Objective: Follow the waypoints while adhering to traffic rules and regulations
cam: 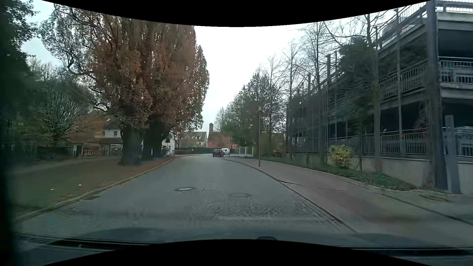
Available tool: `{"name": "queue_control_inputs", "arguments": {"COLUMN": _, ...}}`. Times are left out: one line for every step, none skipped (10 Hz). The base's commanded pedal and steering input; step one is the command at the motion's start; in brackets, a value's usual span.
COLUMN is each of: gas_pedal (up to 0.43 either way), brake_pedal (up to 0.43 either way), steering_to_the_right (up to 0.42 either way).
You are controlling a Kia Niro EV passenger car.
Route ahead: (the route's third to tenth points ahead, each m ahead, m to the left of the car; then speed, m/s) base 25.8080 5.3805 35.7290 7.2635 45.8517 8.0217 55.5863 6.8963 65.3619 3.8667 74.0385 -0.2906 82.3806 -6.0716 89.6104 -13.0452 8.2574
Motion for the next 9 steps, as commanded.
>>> {"name": "queue_control_inputs", "arguments": {"gas_pedal": 0.130, "brake_pedal": 0.000, "steering_to_the_right": -0.031}}
{"name": "queue_control_inputs", "arguments": {"gas_pedal": 0.138, "brake_pedal": 0.000, "steering_to_the_right": -0.030}}
{"name": "queue_control_inputs", "arguments": {"gas_pedal": 0.138, "brake_pedal": 0.000, "steering_to_the_right": -0.035}}
{"name": "queue_control_inputs", "arguments": {"gas_pedal": 0.138, "brake_pedal": 0.000, "steering_to_the_right": -0.036}}
{"name": "queue_control_inputs", "arguments": {"gas_pedal": 0.138, "brake_pedal": 0.000, "steering_to_the_right": -0.035}}
{"name": "queue_control_inputs", "arguments": {"gas_pedal": 0.138, "brake_pedal": 0.000, "steering_to_the_right": -0.035}}
{"name": "queue_control_inputs", "arguments": {"gas_pedal": 0.138, "brake_pedal": 0.000, "steering_to_the_right": -0.035}}
{"name": "queue_control_inputs", "arguments": {"gas_pedal": 0.138, "brake_pedal": 0.000, "steering_to_the_right": -0.036}}
{"name": "queue_control_inputs", "arguments": {"gas_pedal": 0.138, "brake_pedal": 0.000, "steering_to_the_right": -0.037}}
